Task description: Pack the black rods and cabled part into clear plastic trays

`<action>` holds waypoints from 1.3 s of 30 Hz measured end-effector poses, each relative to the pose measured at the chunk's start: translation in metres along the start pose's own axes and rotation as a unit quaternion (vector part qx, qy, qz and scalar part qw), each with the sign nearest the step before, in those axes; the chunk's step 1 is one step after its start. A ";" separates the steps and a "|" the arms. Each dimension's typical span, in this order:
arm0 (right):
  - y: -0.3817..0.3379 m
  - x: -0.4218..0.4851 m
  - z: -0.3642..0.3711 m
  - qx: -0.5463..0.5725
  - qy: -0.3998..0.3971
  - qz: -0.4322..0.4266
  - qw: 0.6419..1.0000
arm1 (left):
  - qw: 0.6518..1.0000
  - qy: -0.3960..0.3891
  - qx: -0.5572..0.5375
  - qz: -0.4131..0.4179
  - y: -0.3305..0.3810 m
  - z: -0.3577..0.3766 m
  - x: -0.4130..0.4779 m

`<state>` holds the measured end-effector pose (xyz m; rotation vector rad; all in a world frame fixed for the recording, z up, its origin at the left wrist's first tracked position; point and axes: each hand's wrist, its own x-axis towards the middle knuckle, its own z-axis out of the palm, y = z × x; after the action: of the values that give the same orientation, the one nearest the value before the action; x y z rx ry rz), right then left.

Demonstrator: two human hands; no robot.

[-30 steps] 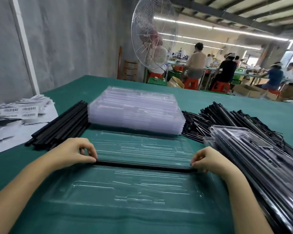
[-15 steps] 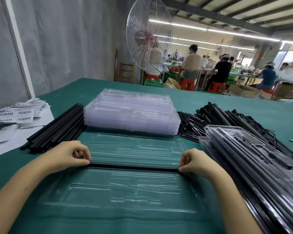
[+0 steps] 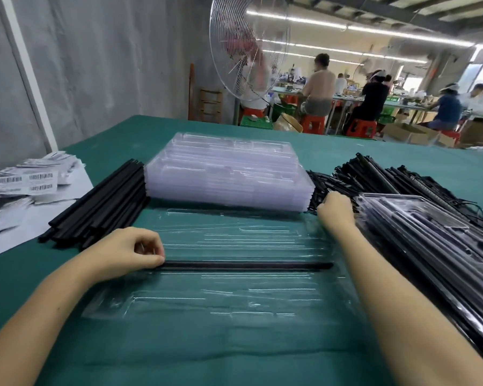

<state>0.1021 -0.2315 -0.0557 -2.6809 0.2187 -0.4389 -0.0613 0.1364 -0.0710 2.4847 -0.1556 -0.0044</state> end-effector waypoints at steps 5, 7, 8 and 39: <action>0.002 0.034 0.011 -0.150 0.018 -0.007 0.989 | 1.000 -0.011 0.020 -0.003 -0.002 -0.006 0.005; 0.003 0.037 0.016 -0.167 -0.005 0.000 0.986 | 1.000 -0.021 0.020 -0.004 -0.005 -0.005 0.005; 0.003 0.037 0.018 -0.175 -0.012 -0.005 0.984 | 0.999 -0.026 0.018 -0.004 -0.005 -0.004 0.004; 0.004 -0.139 -0.042 0.374 -0.350 -0.059 0.857 | 0.982 -0.078 0.157 0.063 0.028 0.024 -0.006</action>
<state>-0.0425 -0.2205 -0.0584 -1.9069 -0.2861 0.3795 -0.0717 0.1008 -0.0733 2.7846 -0.4090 -0.1312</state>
